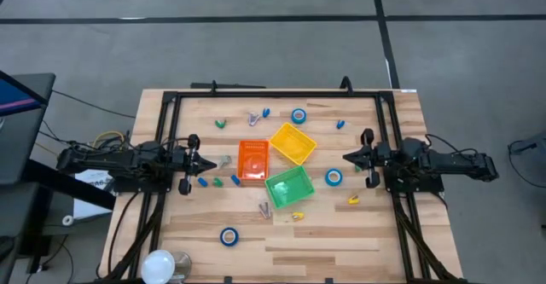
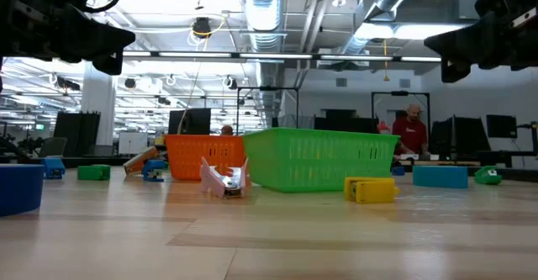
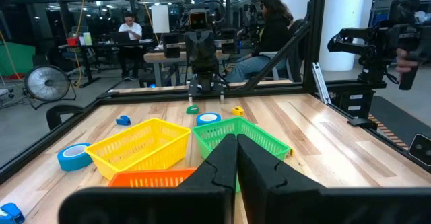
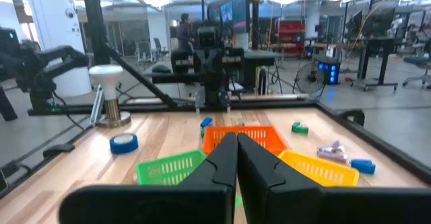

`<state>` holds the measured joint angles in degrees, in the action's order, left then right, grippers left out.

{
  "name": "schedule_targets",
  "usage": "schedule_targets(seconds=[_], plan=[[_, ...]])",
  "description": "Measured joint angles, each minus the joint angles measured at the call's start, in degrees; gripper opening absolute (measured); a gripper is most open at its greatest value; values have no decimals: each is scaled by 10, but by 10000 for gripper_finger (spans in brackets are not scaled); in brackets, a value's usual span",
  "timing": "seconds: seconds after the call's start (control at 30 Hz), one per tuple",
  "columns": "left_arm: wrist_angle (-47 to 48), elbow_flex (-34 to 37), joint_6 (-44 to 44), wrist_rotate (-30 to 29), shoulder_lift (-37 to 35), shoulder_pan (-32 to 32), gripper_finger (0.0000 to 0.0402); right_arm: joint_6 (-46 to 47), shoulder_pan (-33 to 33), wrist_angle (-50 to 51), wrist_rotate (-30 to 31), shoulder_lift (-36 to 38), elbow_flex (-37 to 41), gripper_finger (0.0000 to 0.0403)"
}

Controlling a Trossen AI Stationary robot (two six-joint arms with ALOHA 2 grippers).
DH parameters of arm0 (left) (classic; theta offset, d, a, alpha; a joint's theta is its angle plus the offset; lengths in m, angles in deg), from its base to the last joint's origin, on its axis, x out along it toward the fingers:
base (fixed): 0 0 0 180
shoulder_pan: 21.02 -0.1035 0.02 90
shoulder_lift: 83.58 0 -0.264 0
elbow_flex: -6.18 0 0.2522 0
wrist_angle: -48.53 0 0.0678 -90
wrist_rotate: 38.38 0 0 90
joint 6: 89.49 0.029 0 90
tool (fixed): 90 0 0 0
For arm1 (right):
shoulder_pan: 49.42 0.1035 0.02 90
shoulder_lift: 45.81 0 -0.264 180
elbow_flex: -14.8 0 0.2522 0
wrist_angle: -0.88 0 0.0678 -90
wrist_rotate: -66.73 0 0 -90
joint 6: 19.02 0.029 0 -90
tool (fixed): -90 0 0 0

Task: Pick and place Stapler, Stapler remover, tape
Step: Put the blue tape into the yellow bin

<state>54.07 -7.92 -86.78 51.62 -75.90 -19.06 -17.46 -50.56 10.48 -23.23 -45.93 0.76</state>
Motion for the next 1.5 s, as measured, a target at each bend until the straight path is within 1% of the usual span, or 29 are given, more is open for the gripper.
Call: schedule_targets(seconds=[0.07, 0.2, 0.33, 0.43, 0.63, 0.83, 0.93, 1.07, 1.2, 1.33, 1.5], plan=[[0, 0, 0, 0, 0, 0, 4, 11, 0, -26, -1, 0, 0, 1], [0, 0, 0, 0, 0, 0, 4, 81, 0, -75, -2, 0, 0, 1], [0, 0, 0, 0, 0, 0, 4, 89, -2, -128, 2, -2, -1, 1], [0, 0, 0, 0, 0, 0, 4, 90, -5, -128, 19, -4, -16, 1], [0, 0, 0, 0, 0, 0, 4, 90, -5, -130, 74, -6, -61, 1], [0, 0, 0, 0, 0, 0, 4, 93, -5, -120, 82, -13, -127, 0], [0, 0, 0, 0, 0, 0, 4, 97, -5, -87, 105, -28, -174, 0], [0, 0, 0, 0, 0, 0, 4, 97, -5, -32, 106, -64, -248, 0], [0, 0, 0, 0, 0, 0, 4, 96, -5, 25, 106, -110, -320, 0], [0, 0, 0, 0, 0, 0, 4, 103, -5, 60, 106, -161, -387, 0], [0, 0, 0, 0, 0, 0, 4, 101, -5, 146, 106, -230, -467, 0]])
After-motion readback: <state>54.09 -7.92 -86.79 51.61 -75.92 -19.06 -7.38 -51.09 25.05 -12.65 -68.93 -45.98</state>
